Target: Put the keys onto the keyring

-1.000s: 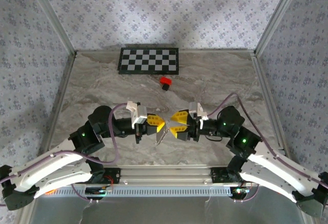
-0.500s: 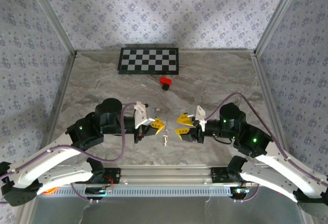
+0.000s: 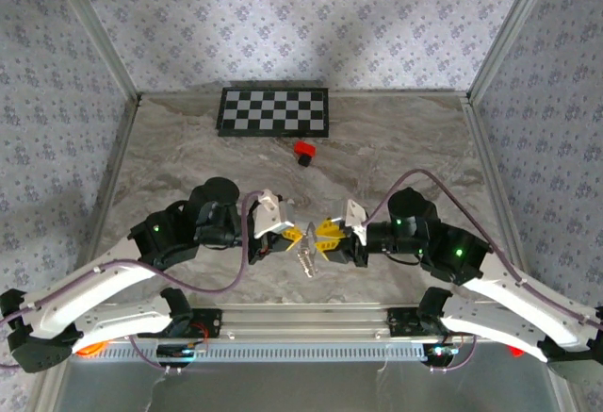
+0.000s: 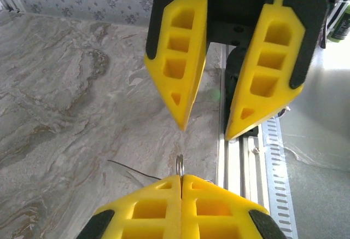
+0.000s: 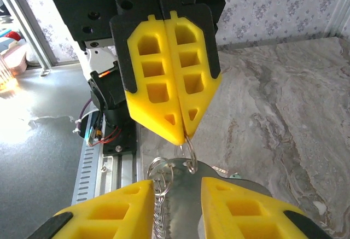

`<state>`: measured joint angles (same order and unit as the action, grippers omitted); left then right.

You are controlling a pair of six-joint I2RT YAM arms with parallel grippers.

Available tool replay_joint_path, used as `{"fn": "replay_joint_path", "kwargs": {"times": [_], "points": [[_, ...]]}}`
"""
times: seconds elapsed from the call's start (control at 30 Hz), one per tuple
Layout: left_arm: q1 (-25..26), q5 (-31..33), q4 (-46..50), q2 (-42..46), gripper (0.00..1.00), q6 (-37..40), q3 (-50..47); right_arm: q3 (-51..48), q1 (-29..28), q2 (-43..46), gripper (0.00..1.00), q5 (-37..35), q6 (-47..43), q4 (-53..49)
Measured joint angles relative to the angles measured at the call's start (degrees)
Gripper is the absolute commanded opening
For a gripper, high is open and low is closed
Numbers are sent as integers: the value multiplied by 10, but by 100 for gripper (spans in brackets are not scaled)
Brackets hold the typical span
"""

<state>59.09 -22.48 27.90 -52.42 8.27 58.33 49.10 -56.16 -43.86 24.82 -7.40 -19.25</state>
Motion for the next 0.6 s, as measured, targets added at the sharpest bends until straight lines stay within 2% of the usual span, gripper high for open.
{"fn": "replay_joint_path", "kwargs": {"times": [0.6], "points": [[18, 5, 11, -15, 0, 8, 3, 0, -13, -33, 19, 0, -13, -3]]}}
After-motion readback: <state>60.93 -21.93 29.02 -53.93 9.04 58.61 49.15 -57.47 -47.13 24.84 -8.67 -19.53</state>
